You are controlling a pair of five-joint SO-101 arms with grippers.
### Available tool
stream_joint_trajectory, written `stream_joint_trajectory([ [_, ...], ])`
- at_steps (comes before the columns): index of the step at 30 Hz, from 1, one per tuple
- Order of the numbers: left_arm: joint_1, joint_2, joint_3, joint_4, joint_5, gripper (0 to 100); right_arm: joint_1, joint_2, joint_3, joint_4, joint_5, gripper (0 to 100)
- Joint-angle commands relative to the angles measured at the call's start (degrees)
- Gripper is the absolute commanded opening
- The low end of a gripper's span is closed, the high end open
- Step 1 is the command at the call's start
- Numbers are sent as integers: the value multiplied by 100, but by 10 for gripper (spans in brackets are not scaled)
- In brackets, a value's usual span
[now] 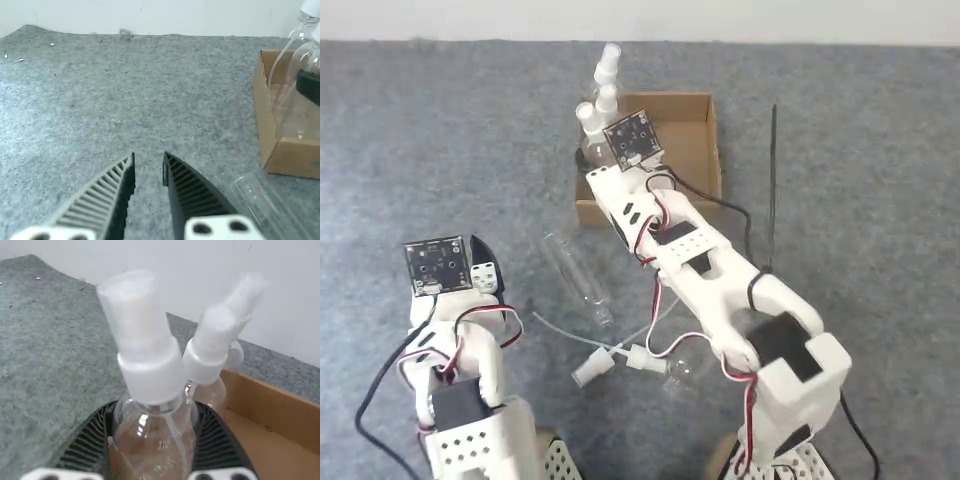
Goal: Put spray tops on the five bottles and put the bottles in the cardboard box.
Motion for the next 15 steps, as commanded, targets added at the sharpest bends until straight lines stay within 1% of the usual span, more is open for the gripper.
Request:
stream_joint_trajectory([
  [1,18,-70,-31,-158,-18,87,119,48,-448,-154,-44,17],
  [15,-9,-70,-31,-141,-18,87,119,321,-484,-110,-44,21],
])
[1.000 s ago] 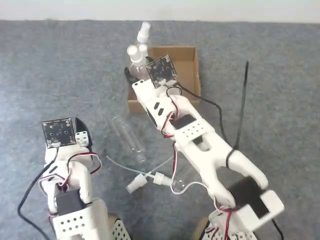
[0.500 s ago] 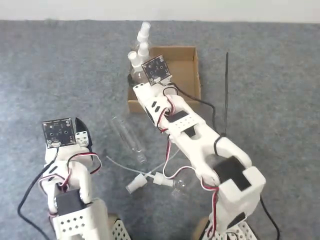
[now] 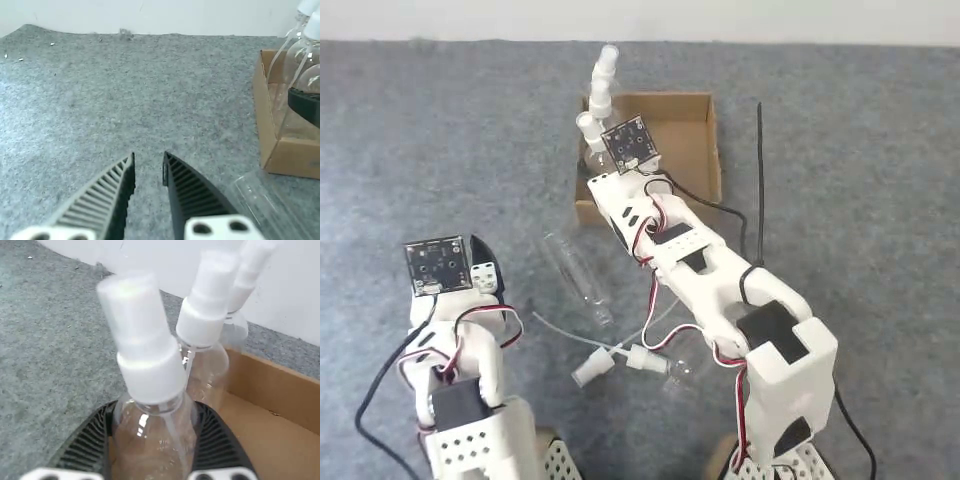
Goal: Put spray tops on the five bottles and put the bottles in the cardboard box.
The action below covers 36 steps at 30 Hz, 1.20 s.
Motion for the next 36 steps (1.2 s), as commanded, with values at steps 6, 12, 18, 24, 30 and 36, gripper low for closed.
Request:
stream_joint_trajectory([
  [6,-9,-70,-31,-141,-18,87,66,-127,-325,-66,-44,22],
  [12,-9,-70,-31,-132,-26,87,66,-127,-308,-66,-44,31],
  [18,-9,-70,-31,-132,-26,87,48,-127,-123,-66,-44,175],
  [24,-9,-70,-31,-132,-26,87,48,-127,-114,-57,-44,192],
  [30,-9,-70,-31,-132,-26,87,-48,-171,9,-57,-44,251],
  [36,-18,-70,-31,-132,-26,87,-136,-180,132,-57,-35,323],
])
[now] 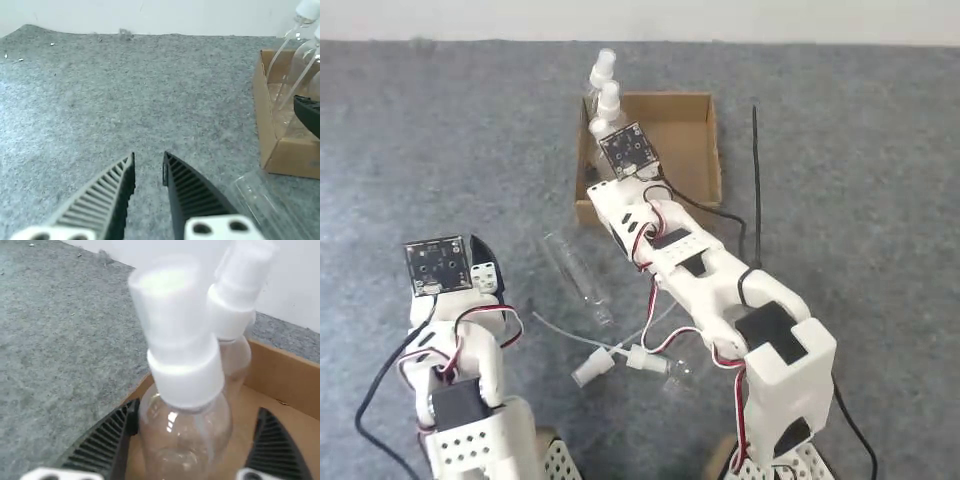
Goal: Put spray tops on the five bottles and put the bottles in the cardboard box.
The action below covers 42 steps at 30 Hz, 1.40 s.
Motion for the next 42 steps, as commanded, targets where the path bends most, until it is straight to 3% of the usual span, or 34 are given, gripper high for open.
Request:
stream_joint_trajectory([
  [1,-18,-70,-31,-132,-26,87,-48,-189,-62,-57,-35,323],
  [10,-18,-70,-31,-123,-26,87,-40,-198,-62,-22,-35,325],
  [20,-18,-70,-31,-123,-26,87,-31,-892,-62,1042,-299,325],
  [42,-18,-70,-31,-141,-26,87,-22,-3213,-62,4646,-290,323],
])
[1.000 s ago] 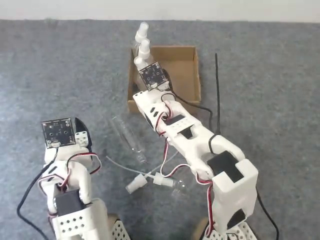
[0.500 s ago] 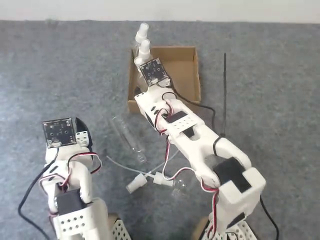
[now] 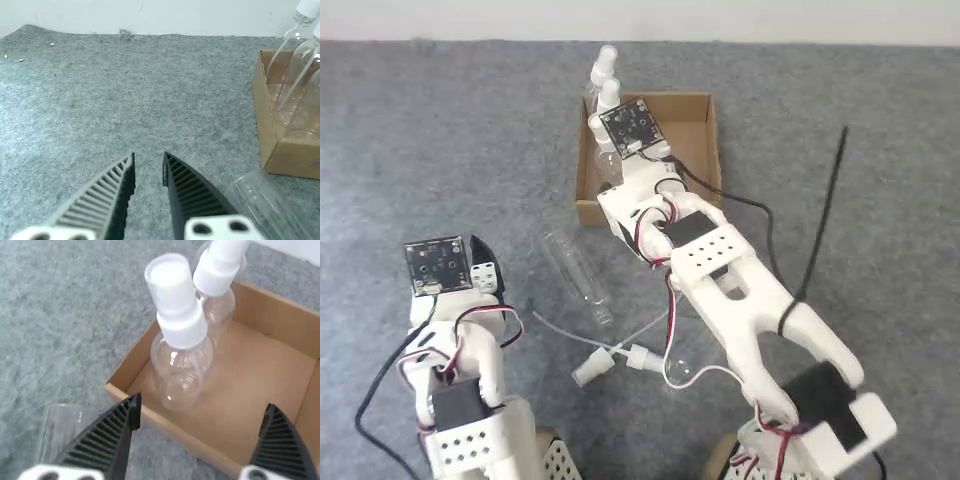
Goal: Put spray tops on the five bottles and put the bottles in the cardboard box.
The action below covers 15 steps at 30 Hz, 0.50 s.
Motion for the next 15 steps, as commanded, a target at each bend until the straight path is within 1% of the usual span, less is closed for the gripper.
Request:
stream_joint_trajectory([
  [1,-18,-70,-31,-141,-26,87,-13,-752,-62,462,-26,322],
  [6,-26,-70,-31,-141,-26,87,-31,-1490,-62,1156,-26,322],
  [11,-325,-70,-40,-158,0,87,-40,-2448,-70,2079,-26,322],
  [15,-334,-70,-48,-158,0,87,-171,-3064,-70,2686,-26,322],
])
